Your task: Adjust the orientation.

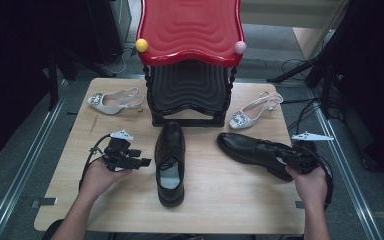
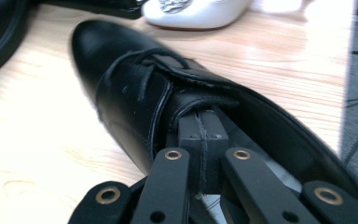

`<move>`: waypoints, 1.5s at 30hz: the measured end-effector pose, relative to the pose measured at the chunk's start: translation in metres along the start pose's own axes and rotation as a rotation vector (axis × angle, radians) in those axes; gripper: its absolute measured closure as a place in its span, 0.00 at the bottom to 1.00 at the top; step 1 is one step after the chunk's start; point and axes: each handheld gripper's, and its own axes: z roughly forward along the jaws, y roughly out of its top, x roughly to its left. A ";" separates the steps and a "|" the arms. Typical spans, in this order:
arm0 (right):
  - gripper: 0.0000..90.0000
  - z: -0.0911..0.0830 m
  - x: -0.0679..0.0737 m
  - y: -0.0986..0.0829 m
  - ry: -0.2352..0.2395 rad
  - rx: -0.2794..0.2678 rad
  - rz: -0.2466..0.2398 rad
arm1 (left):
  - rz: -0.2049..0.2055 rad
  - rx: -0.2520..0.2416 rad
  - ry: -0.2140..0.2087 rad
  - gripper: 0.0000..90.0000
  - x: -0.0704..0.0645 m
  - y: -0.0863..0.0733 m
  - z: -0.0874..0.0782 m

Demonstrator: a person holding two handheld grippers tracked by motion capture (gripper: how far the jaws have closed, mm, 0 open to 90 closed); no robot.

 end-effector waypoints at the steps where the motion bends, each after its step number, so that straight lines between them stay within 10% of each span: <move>1: 1.00 0.001 0.003 0.001 0.008 0.002 -0.010 | 0.003 0.004 0.000 0.43 0.000 0.000 0.000; 23: 0.82 -0.021 0.017 0.001 0.103 -0.047 -0.031 | -0.002 -0.032 -0.015 0.42 0.001 0.001 -0.002; 45: 0.75 0.020 0.030 -0.007 0.156 0.057 0.019 | 0.009 -0.014 -0.005 0.42 0.001 0.003 -0.002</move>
